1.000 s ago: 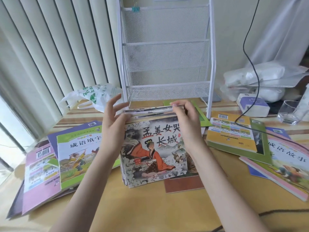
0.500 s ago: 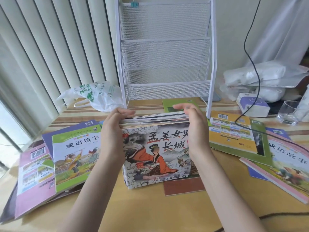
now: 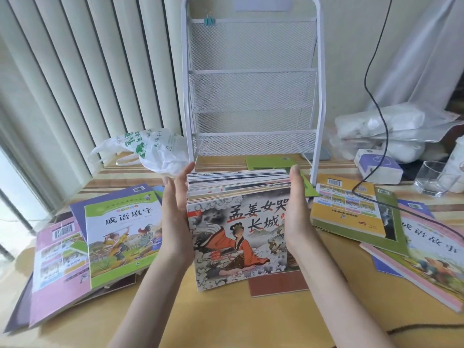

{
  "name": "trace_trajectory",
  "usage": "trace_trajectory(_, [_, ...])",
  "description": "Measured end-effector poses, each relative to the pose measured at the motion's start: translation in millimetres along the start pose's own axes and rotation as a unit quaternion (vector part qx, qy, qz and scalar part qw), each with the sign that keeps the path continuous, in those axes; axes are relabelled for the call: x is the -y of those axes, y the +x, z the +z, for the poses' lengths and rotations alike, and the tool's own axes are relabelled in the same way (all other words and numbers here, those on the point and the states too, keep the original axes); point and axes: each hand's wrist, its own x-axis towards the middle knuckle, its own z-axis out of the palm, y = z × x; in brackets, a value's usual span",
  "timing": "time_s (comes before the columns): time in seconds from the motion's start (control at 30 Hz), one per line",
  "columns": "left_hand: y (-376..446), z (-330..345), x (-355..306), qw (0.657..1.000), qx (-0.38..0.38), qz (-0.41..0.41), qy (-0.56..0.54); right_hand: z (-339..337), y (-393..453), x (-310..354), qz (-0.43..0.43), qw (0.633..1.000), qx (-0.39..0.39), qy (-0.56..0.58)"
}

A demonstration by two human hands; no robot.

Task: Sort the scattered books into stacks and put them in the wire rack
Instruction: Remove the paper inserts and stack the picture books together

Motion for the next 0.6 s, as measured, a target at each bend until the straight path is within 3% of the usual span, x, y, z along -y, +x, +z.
trace_trajectory(0.17, [2.5, -17.4, 11.1, 0.994, 0.073, 0.077, 0.039, -4.0, -0.3, -11.4, -0.014, 1.0, 0.004, 0.007])
trace_trajectory(0.27, [3.4, -25.5, 26.0, 0.971, 0.12, 0.138, 0.156, -9.6, -4.1, -26.9, -0.028, 0.998, 0.02, -0.061])
trace_trajectory(0.37, [0.1, -25.0, 36.6, 0.961, 0.081, 0.154, 0.216, -10.6, -2.2, -35.5, -0.06, 0.99, -0.01, -0.127])
trace_trajectory(0.6, [-3.0, -19.0, 47.4, 0.976, 0.014, 0.136, 0.168, -4.5, -5.9, -35.9, -0.127, 0.986, -0.055, -0.098])
